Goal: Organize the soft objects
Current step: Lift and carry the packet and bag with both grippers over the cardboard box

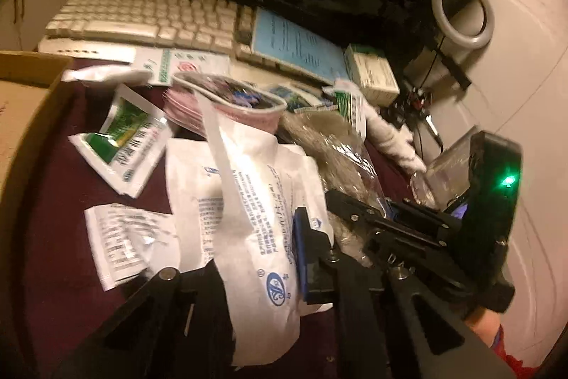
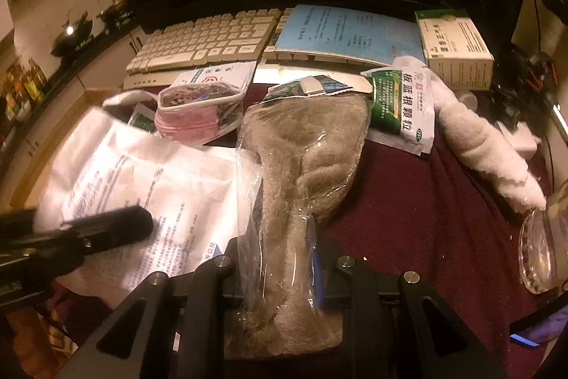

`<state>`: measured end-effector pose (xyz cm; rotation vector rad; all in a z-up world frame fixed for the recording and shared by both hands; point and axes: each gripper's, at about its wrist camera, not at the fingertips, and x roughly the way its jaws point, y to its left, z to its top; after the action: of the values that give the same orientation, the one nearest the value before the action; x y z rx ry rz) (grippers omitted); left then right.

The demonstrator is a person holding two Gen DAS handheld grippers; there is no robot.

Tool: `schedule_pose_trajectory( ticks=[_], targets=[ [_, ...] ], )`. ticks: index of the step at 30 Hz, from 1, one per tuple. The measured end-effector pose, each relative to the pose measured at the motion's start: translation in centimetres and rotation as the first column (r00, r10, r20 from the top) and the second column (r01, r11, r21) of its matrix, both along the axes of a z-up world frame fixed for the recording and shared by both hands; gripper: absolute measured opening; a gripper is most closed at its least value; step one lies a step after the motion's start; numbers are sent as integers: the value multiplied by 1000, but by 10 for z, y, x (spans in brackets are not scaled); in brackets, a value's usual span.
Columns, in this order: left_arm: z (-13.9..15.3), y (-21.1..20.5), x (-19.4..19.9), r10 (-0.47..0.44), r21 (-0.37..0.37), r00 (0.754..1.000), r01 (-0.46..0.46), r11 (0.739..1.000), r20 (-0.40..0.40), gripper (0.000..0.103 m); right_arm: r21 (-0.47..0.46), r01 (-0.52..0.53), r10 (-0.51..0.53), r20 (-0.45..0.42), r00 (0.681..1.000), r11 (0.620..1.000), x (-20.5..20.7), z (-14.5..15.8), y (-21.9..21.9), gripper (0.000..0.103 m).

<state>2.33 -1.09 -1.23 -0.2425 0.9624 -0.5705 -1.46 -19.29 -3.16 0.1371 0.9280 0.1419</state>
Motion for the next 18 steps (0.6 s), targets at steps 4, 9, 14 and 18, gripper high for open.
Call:
schedule_pose_trajectory(
  ticks=[4,9,14,18],
  targets=[
    [21,24,-9,38,-15,998,-38,999,48,10,33,24,-24,26,999,999,-6,9,-9,20],
    [40,60,-20,100,-54,992,-96,994,75,10,39,32,-36,105,994,999,-18,33,-10,20],
    [50,95,-24,175,-68,980,-169,983,94,10,16,39,-41,173,984,999,-26,59,-7,20],
    [54,120,-22,231,-64,968,-225,972,95,10,-7,-4,5,180,984,1000,-23,69,6,20]
  ],
)
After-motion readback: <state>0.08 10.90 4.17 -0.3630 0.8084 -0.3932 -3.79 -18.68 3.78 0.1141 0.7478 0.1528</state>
